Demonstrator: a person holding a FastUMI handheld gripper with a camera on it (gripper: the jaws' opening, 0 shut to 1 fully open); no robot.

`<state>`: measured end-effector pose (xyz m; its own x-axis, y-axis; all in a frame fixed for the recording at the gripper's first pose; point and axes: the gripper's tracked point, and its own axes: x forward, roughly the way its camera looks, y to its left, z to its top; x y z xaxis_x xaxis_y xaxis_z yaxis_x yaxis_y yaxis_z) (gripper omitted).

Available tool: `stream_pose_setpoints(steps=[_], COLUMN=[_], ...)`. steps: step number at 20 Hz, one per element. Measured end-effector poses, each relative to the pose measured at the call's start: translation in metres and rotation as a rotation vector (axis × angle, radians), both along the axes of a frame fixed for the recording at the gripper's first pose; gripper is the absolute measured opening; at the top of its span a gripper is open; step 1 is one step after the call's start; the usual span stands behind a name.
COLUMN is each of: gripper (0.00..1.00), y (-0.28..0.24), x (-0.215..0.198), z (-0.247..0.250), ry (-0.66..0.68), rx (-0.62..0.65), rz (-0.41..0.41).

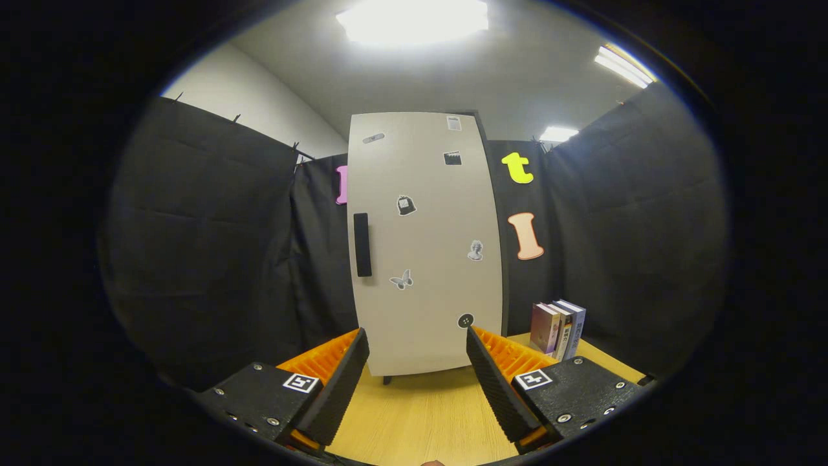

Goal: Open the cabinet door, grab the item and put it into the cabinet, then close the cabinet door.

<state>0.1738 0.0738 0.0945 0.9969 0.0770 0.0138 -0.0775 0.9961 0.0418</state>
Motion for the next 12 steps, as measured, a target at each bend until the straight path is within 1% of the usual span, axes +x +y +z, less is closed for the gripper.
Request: stream_pose_setpoints(steps=[12], gripper=[0.94], y=[-0.0011], x=[0.0008], z=[0.0026], ry=[-0.003], rx=[0.019], rz=[-0.013])
